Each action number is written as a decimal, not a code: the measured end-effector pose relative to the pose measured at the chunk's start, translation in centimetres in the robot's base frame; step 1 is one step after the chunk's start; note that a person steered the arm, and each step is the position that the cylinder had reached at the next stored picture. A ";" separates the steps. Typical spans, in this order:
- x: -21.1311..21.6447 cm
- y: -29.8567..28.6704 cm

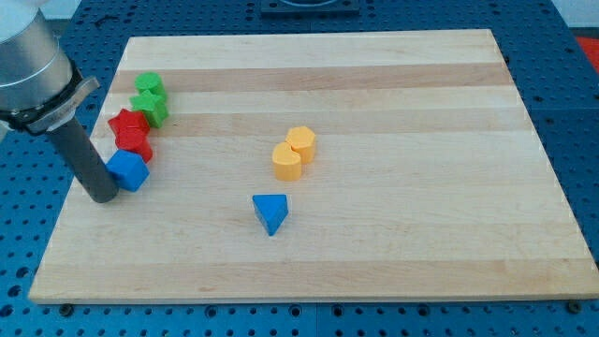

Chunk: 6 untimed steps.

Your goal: Push the blue triangle slightly right

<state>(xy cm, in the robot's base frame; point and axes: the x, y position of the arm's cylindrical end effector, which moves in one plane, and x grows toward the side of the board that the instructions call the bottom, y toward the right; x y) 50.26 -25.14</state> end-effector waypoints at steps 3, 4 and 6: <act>1.5 10.2; 1.5 15.2; 2.0 28.1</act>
